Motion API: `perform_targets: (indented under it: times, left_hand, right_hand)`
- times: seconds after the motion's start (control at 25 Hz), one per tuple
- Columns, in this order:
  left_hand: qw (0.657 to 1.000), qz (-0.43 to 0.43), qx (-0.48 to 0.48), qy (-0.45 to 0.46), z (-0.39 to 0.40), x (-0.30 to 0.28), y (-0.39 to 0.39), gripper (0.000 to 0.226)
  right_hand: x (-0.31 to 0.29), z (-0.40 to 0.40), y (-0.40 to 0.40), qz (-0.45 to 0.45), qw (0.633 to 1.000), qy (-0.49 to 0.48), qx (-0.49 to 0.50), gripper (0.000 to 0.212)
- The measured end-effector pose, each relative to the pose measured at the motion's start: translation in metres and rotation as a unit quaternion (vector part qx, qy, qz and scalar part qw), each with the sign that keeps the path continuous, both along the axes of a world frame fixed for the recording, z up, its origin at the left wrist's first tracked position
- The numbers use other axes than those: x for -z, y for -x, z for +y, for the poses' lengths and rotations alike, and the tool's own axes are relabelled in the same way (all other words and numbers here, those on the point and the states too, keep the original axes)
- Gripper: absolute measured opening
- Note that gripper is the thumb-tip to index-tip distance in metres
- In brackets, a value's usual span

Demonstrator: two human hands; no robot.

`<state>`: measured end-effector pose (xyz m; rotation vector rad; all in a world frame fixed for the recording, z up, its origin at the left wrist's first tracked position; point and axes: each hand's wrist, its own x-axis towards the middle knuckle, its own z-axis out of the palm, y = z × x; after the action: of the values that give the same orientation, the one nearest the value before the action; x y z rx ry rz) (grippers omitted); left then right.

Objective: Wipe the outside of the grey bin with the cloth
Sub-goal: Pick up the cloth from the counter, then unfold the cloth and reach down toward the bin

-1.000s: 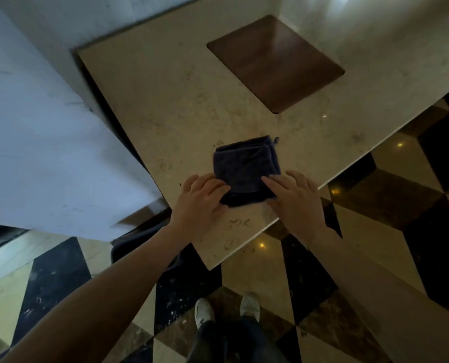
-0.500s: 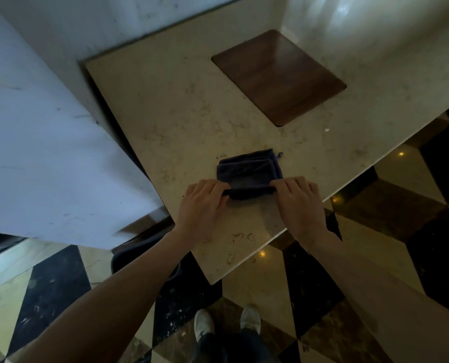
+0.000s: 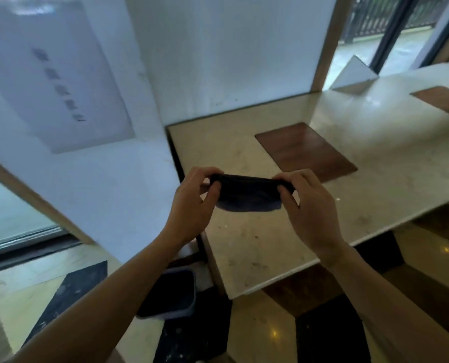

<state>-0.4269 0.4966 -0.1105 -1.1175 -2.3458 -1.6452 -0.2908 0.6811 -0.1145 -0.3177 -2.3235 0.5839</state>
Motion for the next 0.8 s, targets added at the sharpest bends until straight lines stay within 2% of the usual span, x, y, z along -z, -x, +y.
perform_targets:
  times: [0.2, 0.44, 0.68, 0.8]
  left_hand:
    - [0.998, 0.021, -0.064, 0.003, -0.074, -0.039, 0.001, 0.022]
    - [0.991, 0.036, -0.129, 0.012, -0.16, -0.04, 0.01, 0.026]
    - [0.994, 0.033, -0.103, 0.009, -0.232, -0.021, 0.038, 0.026]
    - [0.997, 0.001, -0.068, 0.021, -0.273, -0.011, 0.068, 0.025]
  right_hand:
    - [-0.036, -0.05, 0.03, 0.056, 0.996, -0.032, -0.065, 0.018]
    - [-0.036, -0.128, 0.06, 0.076, 0.988, -0.022, -0.134, 0.017]
    - [-0.026, -0.202, 0.077, 0.017, 0.99, -0.036, -0.137, 0.018]
    - [-0.022, -0.244, 0.091, -0.022, 0.991, -0.048, -0.122, 0.022]
